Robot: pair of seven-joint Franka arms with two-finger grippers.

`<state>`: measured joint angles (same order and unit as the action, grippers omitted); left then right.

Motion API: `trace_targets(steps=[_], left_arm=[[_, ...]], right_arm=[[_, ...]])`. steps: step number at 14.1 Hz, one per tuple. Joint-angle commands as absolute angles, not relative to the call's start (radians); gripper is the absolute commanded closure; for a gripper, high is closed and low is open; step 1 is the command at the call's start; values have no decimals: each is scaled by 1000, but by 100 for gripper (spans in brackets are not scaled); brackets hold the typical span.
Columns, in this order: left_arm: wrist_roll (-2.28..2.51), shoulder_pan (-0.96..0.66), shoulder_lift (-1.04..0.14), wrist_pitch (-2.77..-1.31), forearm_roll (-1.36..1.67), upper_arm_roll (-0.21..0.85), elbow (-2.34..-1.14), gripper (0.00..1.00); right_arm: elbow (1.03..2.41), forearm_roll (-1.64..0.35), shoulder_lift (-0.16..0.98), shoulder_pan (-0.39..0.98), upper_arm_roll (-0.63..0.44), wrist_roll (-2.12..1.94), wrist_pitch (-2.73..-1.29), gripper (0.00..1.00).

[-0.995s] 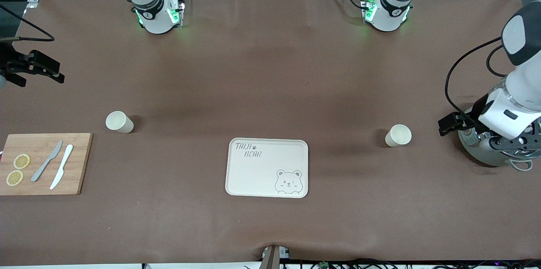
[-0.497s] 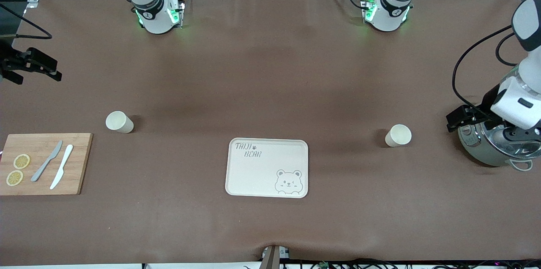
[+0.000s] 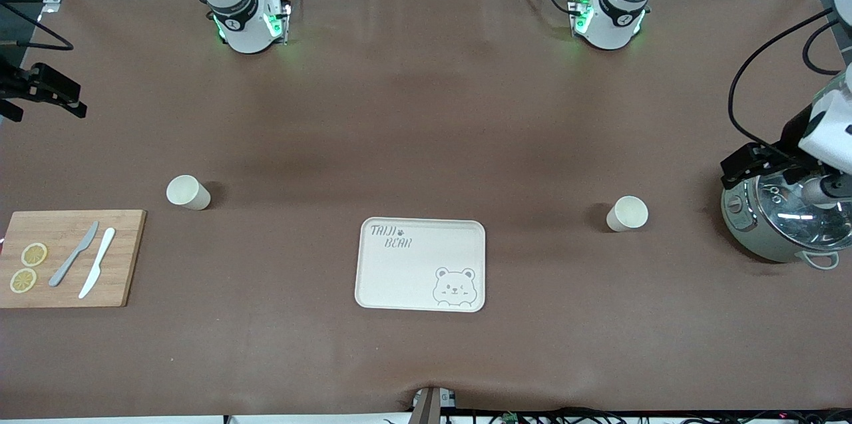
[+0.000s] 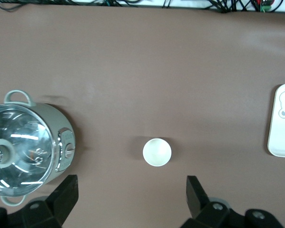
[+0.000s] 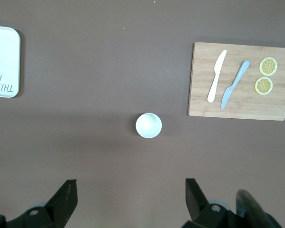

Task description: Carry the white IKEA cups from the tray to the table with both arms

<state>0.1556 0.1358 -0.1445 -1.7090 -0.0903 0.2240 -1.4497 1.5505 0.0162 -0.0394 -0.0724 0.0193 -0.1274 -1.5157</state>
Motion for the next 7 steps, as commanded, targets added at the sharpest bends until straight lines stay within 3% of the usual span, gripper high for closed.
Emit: trace_targets(steps=[1, 7], left_arm=[[98, 150, -86, -1610, -87, 227, -1453, 0], [83, 170, -19, -1548, -60, 230, -1454, 0]], right_arm=[[1578, -17, -71, -80, 18, -130, -1517, 0], [1578, -9, -71, -95, 18, -140, -1519, 0]])
